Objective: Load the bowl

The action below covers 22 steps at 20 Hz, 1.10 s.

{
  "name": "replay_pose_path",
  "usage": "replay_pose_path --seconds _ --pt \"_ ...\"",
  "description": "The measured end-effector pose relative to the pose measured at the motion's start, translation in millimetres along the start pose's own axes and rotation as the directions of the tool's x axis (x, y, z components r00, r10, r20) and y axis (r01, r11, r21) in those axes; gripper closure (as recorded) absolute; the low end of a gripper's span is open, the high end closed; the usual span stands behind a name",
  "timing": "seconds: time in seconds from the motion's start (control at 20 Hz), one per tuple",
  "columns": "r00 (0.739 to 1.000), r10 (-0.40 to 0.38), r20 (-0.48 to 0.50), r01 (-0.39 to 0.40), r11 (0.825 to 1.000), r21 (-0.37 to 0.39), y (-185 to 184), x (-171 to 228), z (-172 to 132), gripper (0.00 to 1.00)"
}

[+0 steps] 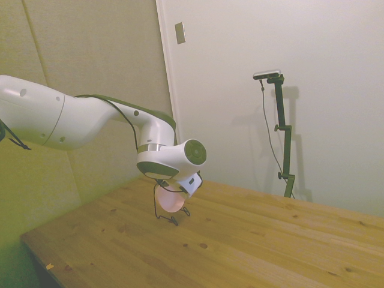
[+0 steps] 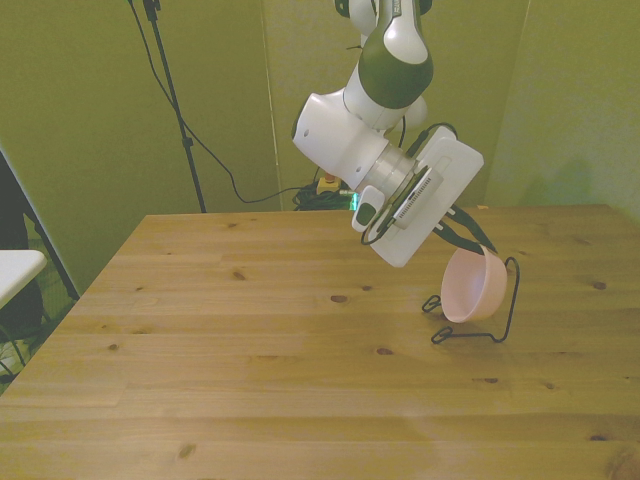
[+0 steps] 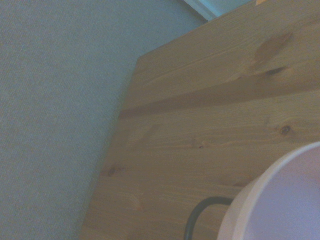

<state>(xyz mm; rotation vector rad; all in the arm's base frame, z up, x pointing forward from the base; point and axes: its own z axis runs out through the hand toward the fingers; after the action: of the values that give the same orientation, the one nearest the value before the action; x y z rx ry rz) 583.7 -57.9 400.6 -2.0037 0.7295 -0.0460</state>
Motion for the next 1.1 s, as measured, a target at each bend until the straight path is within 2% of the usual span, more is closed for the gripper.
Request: replay_pose_path --seconds 1.05,1.1 --pt "1.000 0.019 -0.001 -0.019 0.999 0.025 13.0 2.9 7.9 1.00" --pt "1.000 0.022 -0.001 -0.022 0.999 0.025 14.2 3.3 8.3 0.00"
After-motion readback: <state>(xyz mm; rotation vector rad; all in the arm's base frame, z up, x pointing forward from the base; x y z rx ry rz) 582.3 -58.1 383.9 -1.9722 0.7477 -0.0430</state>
